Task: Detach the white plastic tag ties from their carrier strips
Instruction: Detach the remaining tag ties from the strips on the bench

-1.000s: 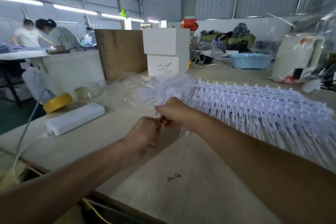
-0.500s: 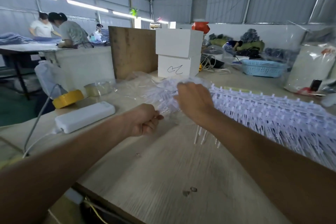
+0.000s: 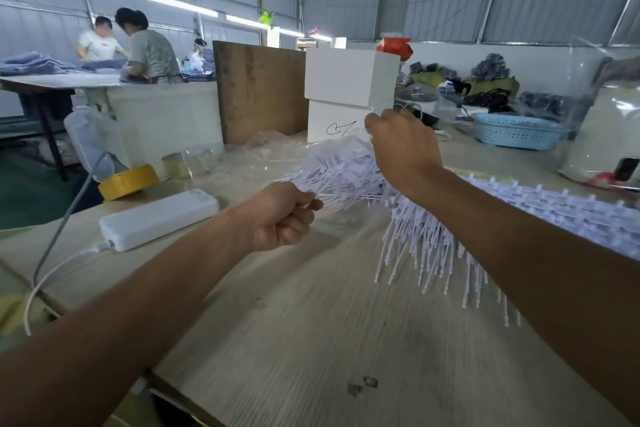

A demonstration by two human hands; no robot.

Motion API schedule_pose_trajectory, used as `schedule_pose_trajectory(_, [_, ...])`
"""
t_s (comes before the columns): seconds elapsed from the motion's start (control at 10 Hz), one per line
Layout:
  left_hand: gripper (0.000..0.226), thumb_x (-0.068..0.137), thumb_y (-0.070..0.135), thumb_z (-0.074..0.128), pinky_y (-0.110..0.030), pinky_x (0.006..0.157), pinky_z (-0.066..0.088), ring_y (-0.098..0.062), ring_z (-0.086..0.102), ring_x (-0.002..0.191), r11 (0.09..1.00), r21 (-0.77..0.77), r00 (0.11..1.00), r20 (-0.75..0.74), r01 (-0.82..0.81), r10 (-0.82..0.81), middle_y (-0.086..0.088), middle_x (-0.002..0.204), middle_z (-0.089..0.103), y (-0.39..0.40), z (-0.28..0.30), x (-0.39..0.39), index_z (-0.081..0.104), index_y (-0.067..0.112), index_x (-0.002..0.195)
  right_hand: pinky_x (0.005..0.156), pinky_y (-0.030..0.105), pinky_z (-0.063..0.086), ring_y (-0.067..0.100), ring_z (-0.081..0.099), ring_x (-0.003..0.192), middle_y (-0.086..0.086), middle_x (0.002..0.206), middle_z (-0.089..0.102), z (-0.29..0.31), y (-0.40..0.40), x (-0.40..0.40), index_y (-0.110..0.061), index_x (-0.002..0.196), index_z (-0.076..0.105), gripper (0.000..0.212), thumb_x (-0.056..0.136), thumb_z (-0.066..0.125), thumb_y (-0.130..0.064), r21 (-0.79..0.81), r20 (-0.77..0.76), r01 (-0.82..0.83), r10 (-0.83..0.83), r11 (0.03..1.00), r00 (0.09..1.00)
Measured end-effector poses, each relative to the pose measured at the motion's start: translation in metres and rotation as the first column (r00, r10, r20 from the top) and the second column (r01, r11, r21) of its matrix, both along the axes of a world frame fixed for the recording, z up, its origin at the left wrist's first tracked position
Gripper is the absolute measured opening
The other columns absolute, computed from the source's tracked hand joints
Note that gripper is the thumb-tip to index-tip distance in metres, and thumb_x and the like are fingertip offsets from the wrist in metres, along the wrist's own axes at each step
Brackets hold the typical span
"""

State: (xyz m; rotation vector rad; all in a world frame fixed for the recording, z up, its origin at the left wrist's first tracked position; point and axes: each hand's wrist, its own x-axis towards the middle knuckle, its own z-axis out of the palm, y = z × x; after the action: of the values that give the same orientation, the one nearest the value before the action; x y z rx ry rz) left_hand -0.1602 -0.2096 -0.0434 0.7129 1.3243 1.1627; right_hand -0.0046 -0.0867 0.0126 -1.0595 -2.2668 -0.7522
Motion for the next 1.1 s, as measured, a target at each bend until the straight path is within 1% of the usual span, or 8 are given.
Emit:
schedule_pose_trajectory(0.1, [0.028, 0.108, 0.024, 0.036, -0.014, 0.027, 0.013, -0.003, 0.017, 0.033, 0.999, -0.001, 0.999, -0.016, 0.039, -0.039, 0.007, 0.051, 0.021, -0.014, 0.001, 0.005, 0.048, 0.013, 0.085, 0.058, 0.034, 0.035, 0.033, 0.064, 0.081, 0.007, 0.092, 0.065, 0.001, -0.002, 0.002, -0.011, 0.098, 0.061, 0.009, 0.093, 0.063, -0.003, 0.054, 0.057, 0.010, -0.013, 0.998, 0.998])
schedule_pose_trajectory(0.3, [0.031, 0.108, 0.022, 0.035, -0.014, 0.027, 0.015, -0.003, 0.020, 0.032, 0.999, 0.017, 0.997, -0.056, 0.052, -0.050, 0.007, 0.048, 0.026, 0.000, 0.006, 0.018, 0.049, 0.013, 0.083, 0.058, 0.033, 0.035, 0.036, 0.066, 0.073, 0.009, 0.081, 0.067, 0.003, -0.006, 0.009, -0.012, 0.089, 0.067, 0.029, 0.106, 0.047, -0.026, 0.124, -0.035, -0.045, 0.050, 0.991, 0.998])
schedule_pose_trajectory(0.4, [0.032, 0.109, 0.020, 0.032, -0.014, 0.029, 0.015, -0.004, 0.021, 0.031, 1.000, 0.001, 0.998, -0.062, -0.017, 0.017, 0.007, 0.044, 0.027, 0.027, 0.003, 0.019, 0.048, 0.012, 0.083, 0.054, 0.032, 0.035, 0.036, 0.064, 0.062, 0.009, 0.073, 0.065, 0.002, -0.012, 0.011, -0.012, 0.091, 0.068, 0.020, 0.102, 0.054, -0.018, 0.137, -0.045, -0.077, 0.083, 0.988, 0.996])
schedule_pose_trajectory(0.6, [0.034, 0.109, 0.019, 0.028, -0.016, 0.030, 0.017, -0.005, 0.021, 0.031, 0.988, 0.073, 0.990, 0.055, -0.137, 0.133, 0.006, 0.044, 0.026, 0.084, 0.013, 0.014, 0.051, 0.008, 0.085, 0.052, 0.031, 0.030, 0.036, 0.062, 0.059, 0.008, 0.069, 0.063, 0.006, -0.018, 0.018, -0.018, 0.079, 0.057, 0.032, 0.107, 0.045, -0.027, 0.161, -0.056, -0.112, 0.122, 0.981, 0.991])
schedule_pose_trajectory(0.8, [0.025, 0.105, 0.007, 0.024, -0.011, 0.030, 0.020, -0.007, 0.023, 0.026, 0.975, 0.055, 0.967, -0.130, -0.215, 0.220, -0.002, 0.039, 0.047, 0.120, 0.016, -0.001, 0.047, 0.004, 0.095, 0.049, 0.027, 0.025, 0.035, 0.059, 0.053, 0.005, 0.061, 0.056, 0.003, -0.020, 0.023, -0.017, 0.077, 0.057, 0.030, 0.105, 0.050, -0.025, 0.169, -0.027, -0.100, 0.106, 0.981, 0.994])
schedule_pose_trajectory(0.9, [0.032, 0.104, 0.006, 0.032, -0.015, 0.029, 0.030, -0.012, 0.038, 0.046, 0.925, 0.100, 0.906, -0.186, -0.367, 0.380, -0.012, 0.081, 0.053, 0.127, 0.015, -0.006, 0.039, 0.011, 0.073, 0.046, 0.023, 0.017, 0.033, 0.056, 0.044, 0.004, 0.053, 0.052, 0.002, -0.022, 0.025, -0.021, 0.068, 0.044, 0.035, 0.096, 0.064, -0.015, 0.174, -0.008, -0.106, 0.109, 0.979, 0.994])
schedule_pose_trajectory(1.0, [0.034, 0.104, 0.009, 0.036, -0.023, 0.057, 0.034, -0.025, 0.048, 0.083, 0.888, 0.275, 0.749, -0.478, -0.368, 0.459, -0.020, 0.119, 0.053, 0.157, 0.010, -0.018, 0.041, 0.013, 0.071, 0.048, 0.026, 0.024, 0.034, 0.058, 0.047, 0.005, 0.056, 0.057, 0.001, -0.020, 0.029, -0.019, 0.068, 0.052, 0.032, 0.097, 0.063, -0.018, 0.157, -0.013, -0.129, 0.132, 0.979, 0.991])
schedule_pose_trajectory(1.1, [0.033, 0.103, 0.007, 0.037, -0.035, 0.096, 0.042, -0.041, 0.049, 0.126, 0.944, 0.228, 0.597, -0.732, -0.239, 0.327, -0.027, 0.143, 0.049, 0.176, 0.006, -0.022, 0.056, -0.008, 0.126, 0.051, 0.031, 0.036, 0.036, 0.063, 0.060, 0.008, 0.070, 0.065, 0.000, -0.019, 0.032, -0.014, 0.080, 0.065, 0.026, 0.102, 0.054, -0.021, 0.093, -0.018, -0.174, 0.176, 0.980, 0.984])
